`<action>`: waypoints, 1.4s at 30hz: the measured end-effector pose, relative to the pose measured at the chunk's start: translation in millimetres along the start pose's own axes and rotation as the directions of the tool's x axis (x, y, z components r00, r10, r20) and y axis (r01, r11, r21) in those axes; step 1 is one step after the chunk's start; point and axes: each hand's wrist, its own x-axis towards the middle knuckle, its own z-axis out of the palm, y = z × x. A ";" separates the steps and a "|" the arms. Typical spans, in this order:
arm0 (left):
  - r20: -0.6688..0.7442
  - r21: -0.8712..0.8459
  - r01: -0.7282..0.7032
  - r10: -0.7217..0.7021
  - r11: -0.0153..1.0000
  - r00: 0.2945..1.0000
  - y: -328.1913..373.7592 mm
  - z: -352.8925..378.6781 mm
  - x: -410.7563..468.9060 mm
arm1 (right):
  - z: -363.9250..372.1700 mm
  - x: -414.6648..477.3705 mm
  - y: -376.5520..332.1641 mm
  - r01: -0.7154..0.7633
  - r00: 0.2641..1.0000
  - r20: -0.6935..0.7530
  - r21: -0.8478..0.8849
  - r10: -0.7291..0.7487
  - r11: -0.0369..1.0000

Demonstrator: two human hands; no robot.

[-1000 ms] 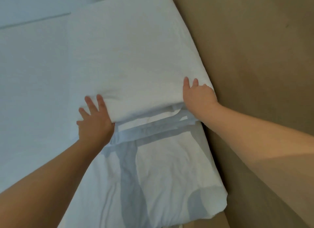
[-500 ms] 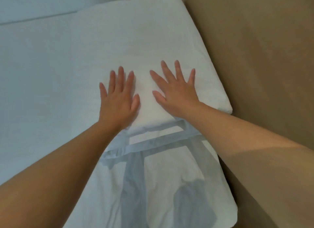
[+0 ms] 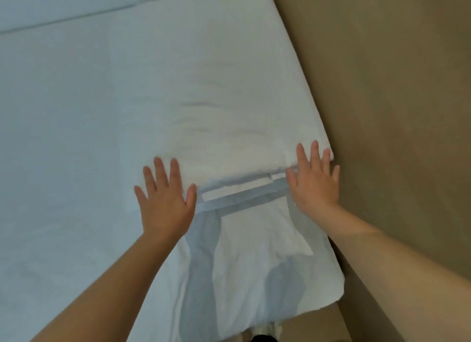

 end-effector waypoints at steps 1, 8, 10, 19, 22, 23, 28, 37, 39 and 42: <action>0.039 0.034 -0.052 0.050 0.998 0.998 -6.5 -2.7 -17.6 | -1.7 -20.9 1.8 0.015 1.000 0.009 0.000 -0.015 1.000; 0.180 0.107 -0.372 0.350 0.922 0.919 -42.6 -59.5 -124.0 | -51.0 -216.9 -0.5 -0.001 0.992 0.126 0.033 -0.003 0.999; 0.211 0.094 -0.464 0.437 0.881 0.874 -49.1 -90.9 -157.1 | -68.3 -286.4 -11.3 -0.071 0.989 0.131 0.039 0.066 0.997; 0.138 0.138 -0.799 0.788 0.585 0.601 -82.4 -265.7 -294.9 | -132.4 -548.4 -71.3 -0.384 0.919 -0.017 0.199 0.394 0.902; 0.147 0.127 -0.858 0.846 0.498 0.513 -85.6 -284.4 -336.5 | -123.5 -603.9 -84.1 -0.472 0.871 -0.026 0.229 0.490 0.851; 0.168 0.132 -0.876 0.860 0.464 0.481 -86.6 -285.6 -350.4 | -118.5 -621.0 -88.4 -0.502 0.852 -0.027 0.247 0.523 0.829; 0.290 0.178 -0.956 0.916 0.234 0.278 -88.8 -258.2 -426.9 | -78.1 -722.4 -108.3 -0.660 0.706 -0.025 0.341 0.708 0.669; 0.596 0.096 -0.933 0.771 -0.347 -0.225 -119.7 -173.8 -637.7 | 47.7 -975.1 -171.4 -0.891 0.286 0.290 0.431 0.913 0.143; 0.651 0.068 -0.881 0.690 -0.468 -0.316 -128.6 -157.3 -679.9 | 75.6 -1011.3 -189.4 -0.896 0.202 0.367 0.444 0.908 0.020; 0.707 0.019 -0.814 0.583 -0.581 -0.400 -135.6 -134.0 -732.7 | 113.4 -1046.8 -209.7 -0.883 0.110 0.488 0.447 0.866 -0.140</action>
